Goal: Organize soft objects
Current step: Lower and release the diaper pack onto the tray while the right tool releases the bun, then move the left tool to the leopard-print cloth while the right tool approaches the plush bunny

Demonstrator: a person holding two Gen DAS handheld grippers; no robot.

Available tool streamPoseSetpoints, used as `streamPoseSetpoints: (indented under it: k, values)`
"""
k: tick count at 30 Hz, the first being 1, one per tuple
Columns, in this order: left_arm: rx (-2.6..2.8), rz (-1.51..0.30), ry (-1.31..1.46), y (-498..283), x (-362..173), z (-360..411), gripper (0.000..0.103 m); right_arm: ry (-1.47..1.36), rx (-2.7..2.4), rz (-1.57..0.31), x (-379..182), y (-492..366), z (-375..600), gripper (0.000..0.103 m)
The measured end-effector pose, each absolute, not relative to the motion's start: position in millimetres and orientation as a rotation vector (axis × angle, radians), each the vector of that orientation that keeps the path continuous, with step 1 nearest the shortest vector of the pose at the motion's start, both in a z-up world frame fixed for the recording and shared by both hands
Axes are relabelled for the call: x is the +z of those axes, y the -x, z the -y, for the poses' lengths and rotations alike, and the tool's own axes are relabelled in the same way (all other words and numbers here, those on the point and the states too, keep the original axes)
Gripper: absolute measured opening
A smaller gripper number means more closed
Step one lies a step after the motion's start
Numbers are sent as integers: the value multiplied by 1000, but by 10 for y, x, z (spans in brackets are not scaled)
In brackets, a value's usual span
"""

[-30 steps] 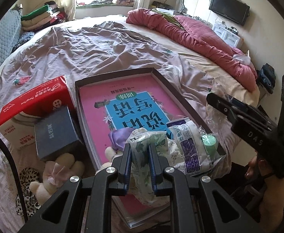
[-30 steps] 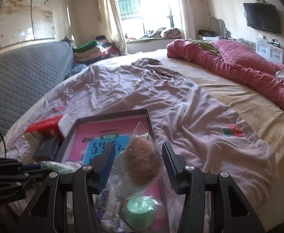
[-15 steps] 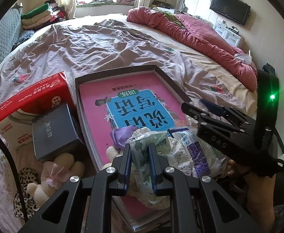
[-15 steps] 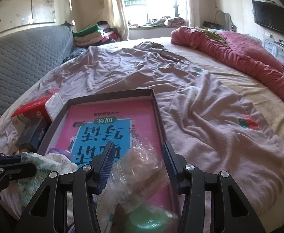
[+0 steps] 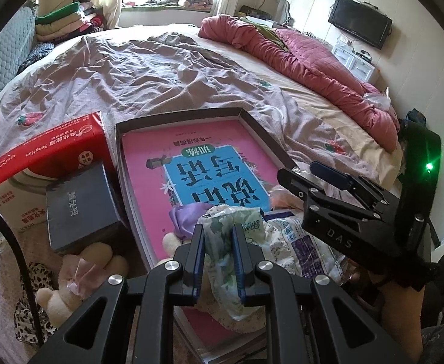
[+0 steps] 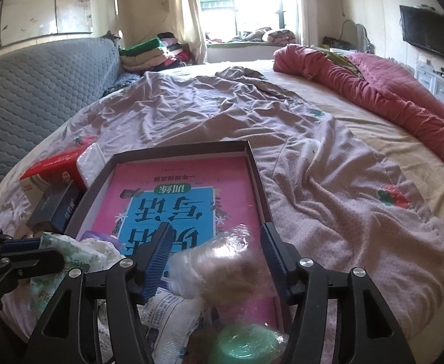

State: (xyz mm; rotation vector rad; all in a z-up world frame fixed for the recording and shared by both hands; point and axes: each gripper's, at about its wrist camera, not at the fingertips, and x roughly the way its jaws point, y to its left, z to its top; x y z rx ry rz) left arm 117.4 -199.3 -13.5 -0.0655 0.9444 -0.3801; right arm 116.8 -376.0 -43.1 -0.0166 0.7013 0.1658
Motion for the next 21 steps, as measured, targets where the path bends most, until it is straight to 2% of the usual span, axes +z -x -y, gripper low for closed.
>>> streamPoseSetpoints:
  k: [8, 10, 12, 17, 21]
  values:
    - [-374, -928, 75, -1314, -120, 2034, 18, 5, 133, -672, -301, -1112, 3839, 68]
    - [-376, -935, 83, -1330, -140, 2033, 23, -6, 131, -665, -275, -1093, 3870, 68]
    - [-375, -936, 85, -1331, -148, 2032, 35, -19, 127, -659, -244, -1077, 3895, 68]
    - [-377, -917, 86, -1305, -106, 2018, 42, -20, 124, -641, -177, -1042, 3902, 68]
    - [-365, -897, 84, -1290, -38, 1983, 53, -12, 124, -622, -85, -997, 3882, 68]
